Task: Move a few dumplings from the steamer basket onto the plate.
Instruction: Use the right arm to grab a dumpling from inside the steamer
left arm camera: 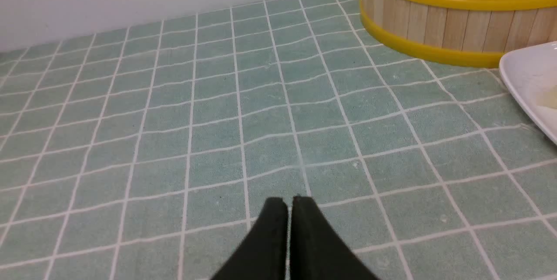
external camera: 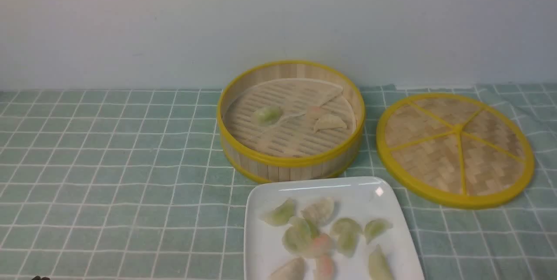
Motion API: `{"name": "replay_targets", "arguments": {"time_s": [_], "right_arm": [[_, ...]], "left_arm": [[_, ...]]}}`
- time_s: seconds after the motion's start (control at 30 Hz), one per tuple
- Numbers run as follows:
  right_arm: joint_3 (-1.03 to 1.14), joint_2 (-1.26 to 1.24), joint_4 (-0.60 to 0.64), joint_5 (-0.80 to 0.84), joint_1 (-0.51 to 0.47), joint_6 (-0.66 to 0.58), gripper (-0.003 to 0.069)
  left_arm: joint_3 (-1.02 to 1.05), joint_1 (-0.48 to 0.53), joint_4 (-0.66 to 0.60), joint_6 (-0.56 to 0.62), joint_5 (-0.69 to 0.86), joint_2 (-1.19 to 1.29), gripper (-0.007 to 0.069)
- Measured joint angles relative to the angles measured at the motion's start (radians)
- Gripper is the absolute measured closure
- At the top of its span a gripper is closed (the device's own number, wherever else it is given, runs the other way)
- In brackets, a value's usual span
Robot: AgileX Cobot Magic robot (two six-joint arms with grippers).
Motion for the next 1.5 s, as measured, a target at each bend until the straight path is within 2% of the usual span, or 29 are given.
{"name": "replay_targets", "arguments": {"time_s": [0.6,0.67,0.7,0.73,0.77,0.87,1.07,1.2,1.3,1.4,1.43,1.47,1.5], "right_arm": [[0.001,0.0,0.023,-0.012,0.0,0.01,0.0673],[0.008,0.0,0.09,-0.059,0.0,0.036,0.0673],[0.009,0.0,0.186,-0.13,0.0,0.079,0.0673],[0.009,0.0,0.198,-0.141,0.0,0.079,0.0673],[0.009,0.0,0.293,-0.211,0.0,0.113,0.0673],[0.009,0.0,0.429,-0.327,0.0,0.145,0.0673],[0.009,0.0,0.548,-0.502,0.0,0.169,0.0673],[0.006,0.0,0.545,-0.588,0.0,0.178,0.0673],[-0.045,0.005,0.5,-0.492,0.001,0.181,0.0673],[-0.292,0.155,0.352,-0.172,0.014,0.166,0.0673],[-0.307,0.155,0.344,-0.172,0.015,0.163,0.0673],[-0.415,0.256,0.297,-0.016,0.022,0.13,0.0673],[-0.476,0.339,0.276,0.063,0.027,0.098,0.0673]], "left_arm": [[0.0,0.0,0.0,0.0,0.0,0.0,0.0631],[0.0,0.0,0.0,0.0,0.0,0.0,0.0631],[0.0,0.0,0.0,0.0,0.0,0.0,0.0631],[0.0,0.0,0.0,0.0,0.0,0.0,0.0631],[0.0,0.0,0.0,0.0,0.0,0.0,0.0631],[0.0,0.0,0.0,0.0,0.0,0.0,0.0631],[0.0,0.0,0.0,0.0,0.0,0.0,0.0631],[0.0,0.0,0.0,0.0,0.0,0.0,0.0631],[0.0,0.0,0.0,0.0,0.0,0.0,0.0631],[0.0,0.0,0.0,0.0,0.0,0.0,0.0631],[0.0,0.0,0.0,0.0,0.0,0.0,0.0631],[0.0,0.0,0.0,0.0,0.0,0.0,0.0631],[0.0,0.0,0.0,0.0,0.0,0.0,0.0631]]}}
